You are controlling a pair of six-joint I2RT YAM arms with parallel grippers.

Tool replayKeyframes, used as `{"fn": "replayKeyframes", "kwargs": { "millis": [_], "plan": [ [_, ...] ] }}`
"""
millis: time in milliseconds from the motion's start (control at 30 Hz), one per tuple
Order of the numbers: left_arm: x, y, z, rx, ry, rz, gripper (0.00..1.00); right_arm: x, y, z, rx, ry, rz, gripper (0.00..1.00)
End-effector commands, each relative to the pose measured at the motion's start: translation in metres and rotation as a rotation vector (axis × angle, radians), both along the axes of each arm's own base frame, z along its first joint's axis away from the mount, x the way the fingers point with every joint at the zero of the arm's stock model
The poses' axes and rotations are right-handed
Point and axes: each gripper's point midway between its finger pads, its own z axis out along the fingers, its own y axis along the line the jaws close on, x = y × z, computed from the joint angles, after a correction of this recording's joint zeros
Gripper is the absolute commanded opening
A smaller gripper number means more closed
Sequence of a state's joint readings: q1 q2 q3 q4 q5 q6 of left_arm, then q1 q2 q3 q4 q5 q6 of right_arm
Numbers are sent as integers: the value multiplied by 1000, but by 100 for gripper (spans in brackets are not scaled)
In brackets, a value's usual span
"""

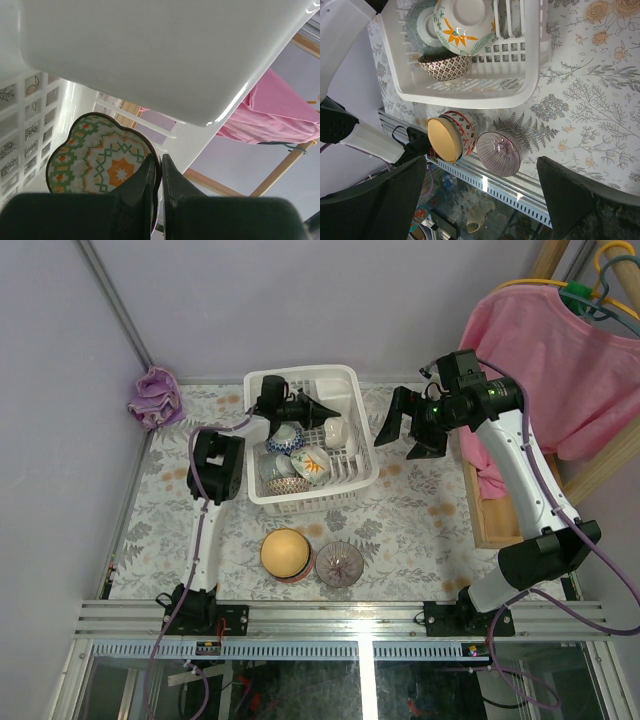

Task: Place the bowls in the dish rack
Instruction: Turn the bowl upside down on the dish rack.

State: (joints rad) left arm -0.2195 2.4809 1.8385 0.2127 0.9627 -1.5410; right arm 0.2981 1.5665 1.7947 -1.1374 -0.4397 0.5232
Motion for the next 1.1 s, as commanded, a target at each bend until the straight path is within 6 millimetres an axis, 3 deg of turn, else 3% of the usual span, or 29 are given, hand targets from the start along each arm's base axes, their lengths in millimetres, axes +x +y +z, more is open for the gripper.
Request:
{"fn": "replayKeyframes", "kwargs": {
  "millis": [0,200,533,700,1067],
  "plan": [
    [-28,-8,-43,-4,246,-101,3,-9,5,15,62,-11,24,99],
    [-36,-5,-58,61,280,-127,8,-7,6,16,63,-12,24,99],
    [-39,12,-72,144,305,-110,28,-6,7,16,65,-10,38,99],
    [-34,21,-70,172,285,-97,36,-7,8,15,69,-10,46,99],
    [-5,56,-43,261,174,-47,50,-13,7,16,76,-11,47,99]
  ]
}}
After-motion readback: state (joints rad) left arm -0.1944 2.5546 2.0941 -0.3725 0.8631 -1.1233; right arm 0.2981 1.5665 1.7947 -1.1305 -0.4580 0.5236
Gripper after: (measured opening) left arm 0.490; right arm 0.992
